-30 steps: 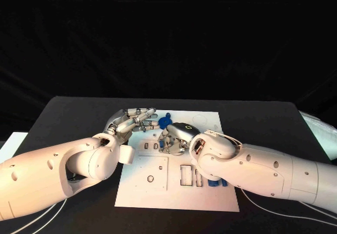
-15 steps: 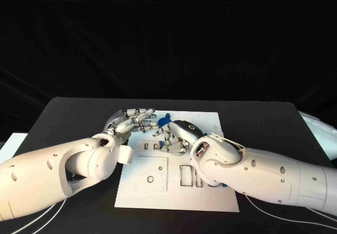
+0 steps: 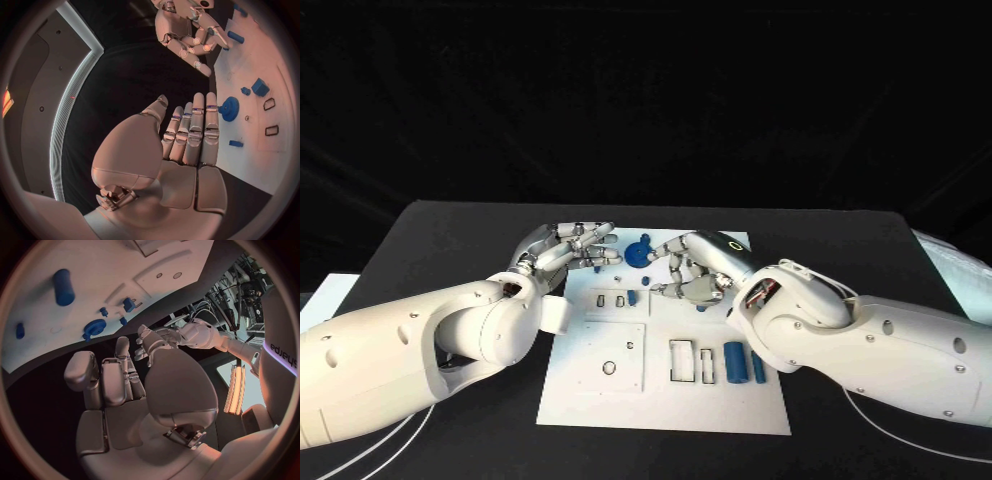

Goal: Assemble the parts on the task board

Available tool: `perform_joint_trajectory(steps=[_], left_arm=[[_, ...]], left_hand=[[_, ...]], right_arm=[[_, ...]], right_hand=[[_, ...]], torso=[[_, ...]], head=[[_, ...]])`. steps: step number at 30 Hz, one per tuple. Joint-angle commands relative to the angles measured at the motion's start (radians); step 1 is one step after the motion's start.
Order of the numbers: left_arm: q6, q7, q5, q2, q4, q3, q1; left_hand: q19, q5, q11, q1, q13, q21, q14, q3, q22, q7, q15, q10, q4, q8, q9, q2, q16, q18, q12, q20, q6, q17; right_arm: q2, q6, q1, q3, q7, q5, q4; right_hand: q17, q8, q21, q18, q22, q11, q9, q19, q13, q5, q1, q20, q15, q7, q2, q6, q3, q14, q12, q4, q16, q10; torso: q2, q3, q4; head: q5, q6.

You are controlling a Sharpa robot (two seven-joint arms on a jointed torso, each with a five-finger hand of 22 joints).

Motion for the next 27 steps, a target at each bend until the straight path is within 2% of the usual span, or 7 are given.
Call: perform_joint_trajectory(steps=[1,6,10,13,15,18,27], left_arm=[[0.015,-0.075,-0.08,-0.005,-0.01,0.001,0.001],[0.057,-0.269,-0.229,-0.013,-0.019,0.001,0.006],[0.172,-0.507,-0.384,-0.015,-0.041,0.001,0.026],[0.285,-0.679,-0.531,-0.008,-0.062,0.001,0.051],[0.357,-0.771,-0.608,-0.003,-0.071,0.0,0.066],[0.431,-0.864,-0.698,0.014,-0.088,0.0,0.093],[0.543,-1.021,-0.902,0.098,-0.147,-0.004,0.143]], left_hand=[[0.058,0.001,-0.035,-0.02,0.02,0.03,0.07,0.007,0.015,-0.032,-0.035,0.081,0.002,0.03,0.015,0.0,0.048,0.007,0.036,-0.029,0.055,0.036],[0.238,0.003,-0.108,-0.07,0.084,0.15,0.269,-0.013,0.079,-0.096,-0.109,0.234,0.032,0.076,0.047,-0.019,0.305,0.005,0.132,-0.104,0.138,0.213],[0.343,0.003,-0.125,-0.147,0.222,0.33,0.346,-0.067,0.218,-0.124,-0.145,0.252,0.11,0.118,0.09,-0.003,1.031,-0.008,0.282,-0.15,0.142,0.929],[0.382,0.003,-0.138,-0.159,0.387,0.732,0.355,-0.122,0.648,-0.132,-0.153,0.168,0.147,0.2,0.16,0.003,1.25,-0.063,0.462,-0.168,0.106,1.169],[0.364,0.002,-0.141,-0.172,0.472,0.854,0.372,-0.163,0.784,-0.136,-0.15,0.126,0.185,0.249,0.202,0.011,1.304,-0.074,0.557,-0.174,0.078,1.238],[0.338,-0.011,-0.147,-0.203,0.531,0.91,0.376,-0.218,0.847,-0.135,-0.15,0.094,0.233,0.294,0.239,0.023,1.318,-0.076,0.62,-0.171,0.057,1.256],[0.363,-0.012,-0.179,-0.216,0.845,1.136,0.403,-0.331,1.118,-0.172,-0.18,0.195,0.232,0.44,0.356,0.058,1.37,-0.104,0.932,-0.182,0.047,1.327]], right_arm=[[-0.043,0.063,0.025,0.001,0.125,0.172,0.016],[-0.113,0.048,0.074,0.001,0.145,0.339,0.022],[-0.159,0.039,0.108,0.001,0.14,0.409,0.01],[-0.181,0.034,0.122,0.001,0.137,0.431,-0.005],[-0.188,0.032,0.127,0.001,0.114,0.438,-0.015],[-0.191,0.024,0.131,0.001,0.082,0.443,-0.033],[-0.191,0.038,0.136,0.001,0.017,0.449,-0.056]], right_hand=[[0.001,0.018,-0.001,0.014,0.004,-0.005,0.005,0.005,0.014,0.01,0.022,0.001,0.001,-0.009,0.017,0.031,-0.002,0.03,0.029,-0.001,-0.001,0.009],[0.004,0.025,0.003,0.012,0.012,-0.009,0.005,0.01,0.025,0.011,0.045,-0.003,-0.002,-0.01,0.054,0.043,0.019,0.032,0.049,-0.004,0.001,0.021],[0.002,0.028,0.003,0.012,0.013,-0.009,0.005,0.011,0.026,0.014,0.044,-0.004,-0.003,-0.01,0.06,0.048,0.023,0.032,0.053,-0.001,-0.001,0.023],[-0.001,0.031,0.003,0.011,0.013,-0.01,0.005,0.011,0.026,0.022,0.044,-0.004,-0.003,-0.011,0.064,0.053,0.026,0.031,0.056,0.001,-0.004,0.024],[-0.007,0.032,0.0,0.013,0.008,-0.011,0.004,0.009,0.024,0.03,0.044,-0.005,-0.004,-0.012,0.065,0.055,0.028,0.03,0.055,0.002,-0.01,0.024],[-0.021,0.033,-0.008,0.016,-0.008,-0.011,0.003,0.001,0.018,0.037,0.036,-0.005,-0.004,-0.012,0.064,0.058,0.028,0.026,0.052,0.008,-0.023,0.022],[-0.03,0.035,-0.016,0.018,-0.023,-0.012,0.002,-0.006,0.009,0.057,0.032,-0.006,-0.005,-0.014,0.062,0.062,0.032,0.024,0.048,0.014,-0.032,0.018]], torso=[[-0.014,0.0036,-0.0041],[-0.028,0.0119,-0.004],[-0.041,0.0167,-0.0074],[-0.052,0.0213,-0.0092],[-0.058,0.0244,-0.0103],[-0.065,0.028,-0.0105],[-0.081,0.0355,-0.0062]], head=[[0.011,-0.002],[0.02,-0.007],[0.03,-0.013],[0.031,-0.016],[0.032,-0.017],[0.036,-0.019],[0.034,-0.022]])
